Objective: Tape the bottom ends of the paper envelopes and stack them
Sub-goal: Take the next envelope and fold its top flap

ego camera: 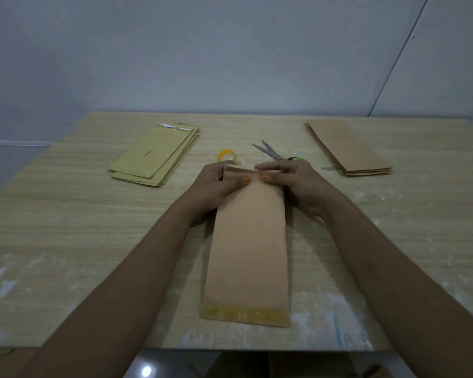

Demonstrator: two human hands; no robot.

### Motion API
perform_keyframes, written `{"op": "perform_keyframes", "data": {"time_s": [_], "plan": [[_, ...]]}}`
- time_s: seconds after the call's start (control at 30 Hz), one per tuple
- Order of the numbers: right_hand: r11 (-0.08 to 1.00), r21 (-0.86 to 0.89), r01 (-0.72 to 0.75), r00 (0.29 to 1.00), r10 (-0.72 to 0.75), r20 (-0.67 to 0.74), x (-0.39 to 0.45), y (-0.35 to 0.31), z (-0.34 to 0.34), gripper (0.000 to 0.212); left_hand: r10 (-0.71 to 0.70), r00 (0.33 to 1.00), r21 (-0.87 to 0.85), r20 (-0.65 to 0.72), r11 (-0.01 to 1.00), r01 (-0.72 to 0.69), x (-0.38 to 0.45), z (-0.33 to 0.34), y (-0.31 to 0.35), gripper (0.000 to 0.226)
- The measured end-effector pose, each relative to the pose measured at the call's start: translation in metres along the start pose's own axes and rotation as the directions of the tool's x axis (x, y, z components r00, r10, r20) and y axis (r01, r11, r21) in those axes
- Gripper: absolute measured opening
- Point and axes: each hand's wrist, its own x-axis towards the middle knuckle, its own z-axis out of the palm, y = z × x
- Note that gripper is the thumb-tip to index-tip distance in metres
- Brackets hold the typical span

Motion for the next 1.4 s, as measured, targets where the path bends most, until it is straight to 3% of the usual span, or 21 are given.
{"op": "perform_keyframes", "data": {"time_s": [0.07,0.33,0.5,0.7,1.1,1.27,1.4], "plan": [[1.000,0.004,0.008,1.000,-0.008,-0.016,0.000,0.000,0.000,0.023,0.000,1.000,0.014,-0.001,1.000,0.000,0.001,-0.001,0.001,0.013],[0.997,0.071,-0.009,0.995,0.016,-0.096,-0.001,-0.002,0.001,0.015,0.069,0.997,-0.019,-0.040,0.997,-0.070,0.001,-0.001,0.002,0.022],[0.997,-0.022,0.080,0.981,-0.083,-0.175,-0.001,0.000,0.004,0.013,0.074,0.996,-0.013,-0.055,0.997,-0.075,0.003,-0.002,0.000,0.024],[0.997,0.011,0.077,0.997,-0.077,0.001,-0.002,0.006,0.002,0.030,0.058,0.994,0.005,-0.092,0.998,-0.058,0.004,-0.009,-0.001,0.026],[0.980,-0.056,0.192,0.981,-0.191,0.028,0.003,0.014,0.003,0.028,-0.027,0.998,0.026,-0.050,0.999,0.028,0.000,-0.007,0.000,0.012],[0.989,-0.080,0.128,0.992,-0.128,0.006,0.003,0.012,0.004,0.035,0.027,0.997,0.056,-0.077,0.998,-0.023,0.002,-0.008,-0.002,0.009],[0.996,-0.067,0.057,0.998,-0.058,-0.017,0.003,0.008,0.006,0.018,0.055,0.994,0.089,-0.089,0.995,-0.047,0.004,-0.005,-0.004,0.009]]}}
